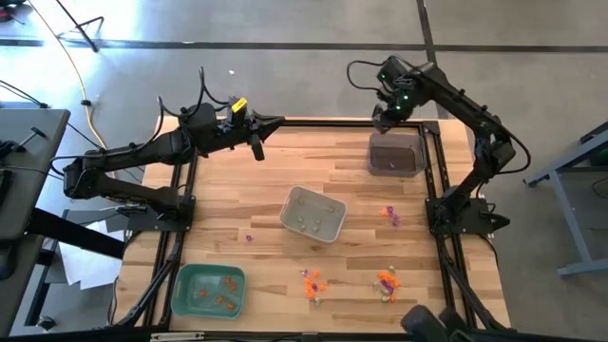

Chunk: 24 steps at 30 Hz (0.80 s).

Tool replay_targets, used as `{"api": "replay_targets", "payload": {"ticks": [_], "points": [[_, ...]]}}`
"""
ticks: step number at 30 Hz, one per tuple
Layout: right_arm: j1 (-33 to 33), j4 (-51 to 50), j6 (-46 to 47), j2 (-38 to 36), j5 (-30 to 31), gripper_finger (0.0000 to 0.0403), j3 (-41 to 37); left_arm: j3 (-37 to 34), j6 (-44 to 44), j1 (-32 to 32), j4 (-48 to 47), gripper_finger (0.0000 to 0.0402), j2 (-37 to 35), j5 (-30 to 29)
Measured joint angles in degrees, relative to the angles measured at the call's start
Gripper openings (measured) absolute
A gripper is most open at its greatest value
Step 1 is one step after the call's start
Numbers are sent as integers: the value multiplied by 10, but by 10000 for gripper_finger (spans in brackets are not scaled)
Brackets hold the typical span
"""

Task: Sort Halloween decoration
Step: Put the violet witch hat toy into the black bin

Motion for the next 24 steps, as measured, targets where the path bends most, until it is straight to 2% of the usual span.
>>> {"api": "replay_targets", "payload": {"ticks": [9,18,24], "points": [[-17,-45,-9,0,3,42,0,0,5,1,-18,0,0,-1],[-17,-77,-5,0,-44,106,0,1,11,3,-25,0,-13,-1],[-16,-71,-4,1,-45,110,-20,1,11,3,-35,0,-15,-1]]}}
